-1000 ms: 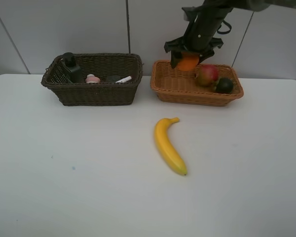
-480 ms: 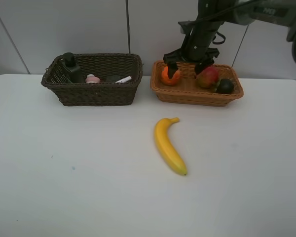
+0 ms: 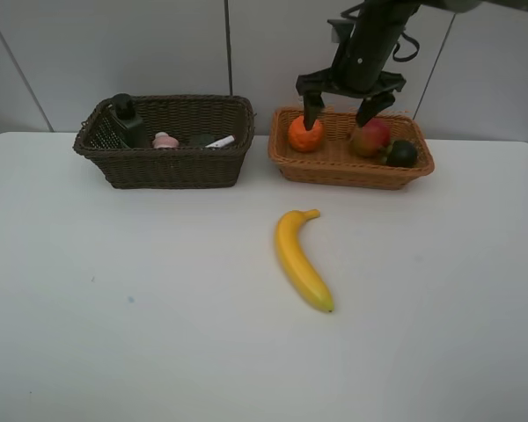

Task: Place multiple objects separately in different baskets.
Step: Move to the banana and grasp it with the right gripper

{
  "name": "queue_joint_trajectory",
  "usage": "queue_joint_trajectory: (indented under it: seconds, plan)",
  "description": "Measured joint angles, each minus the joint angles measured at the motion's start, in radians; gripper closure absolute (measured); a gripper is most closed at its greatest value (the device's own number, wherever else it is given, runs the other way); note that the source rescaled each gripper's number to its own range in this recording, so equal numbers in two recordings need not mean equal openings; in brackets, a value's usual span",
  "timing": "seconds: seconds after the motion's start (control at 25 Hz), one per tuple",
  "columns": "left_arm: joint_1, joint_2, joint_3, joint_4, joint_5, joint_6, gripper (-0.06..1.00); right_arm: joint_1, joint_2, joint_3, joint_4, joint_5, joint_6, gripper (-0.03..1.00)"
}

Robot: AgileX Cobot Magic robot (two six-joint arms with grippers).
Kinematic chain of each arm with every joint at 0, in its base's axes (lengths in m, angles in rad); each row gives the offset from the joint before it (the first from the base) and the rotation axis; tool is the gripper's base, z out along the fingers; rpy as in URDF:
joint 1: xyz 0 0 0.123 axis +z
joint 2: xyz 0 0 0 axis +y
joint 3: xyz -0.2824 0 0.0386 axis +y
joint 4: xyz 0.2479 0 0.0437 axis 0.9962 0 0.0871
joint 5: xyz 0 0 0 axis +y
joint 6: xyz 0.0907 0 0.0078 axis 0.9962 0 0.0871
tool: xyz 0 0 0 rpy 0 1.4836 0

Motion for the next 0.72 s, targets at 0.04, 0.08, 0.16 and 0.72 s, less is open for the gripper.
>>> queue_joint_trajectory:
  seconds: [0.04,0.08,0.16,0.72]
  plan:
    - [0.000,0.000,0.000,0.000,0.000,0.000,-0.06,0.002,-0.023,0.004,0.021,0.001,0.001,0.00]
    - [0.000,0.000,0.000,0.000,0.000,0.000,-0.06,0.008,-0.049,0.013,0.040,0.001,0.002,0.00]
    - [0.000,0.000,0.000,0.000,0.000,0.000,-0.06,0.024,-0.098,0.057,0.055,0.002,0.009,0.00]
    - [0.000,0.000,0.000,0.000,0.000,0.000,-0.06,0.300,-0.349,0.597,0.050,0.007,0.061,0.00]
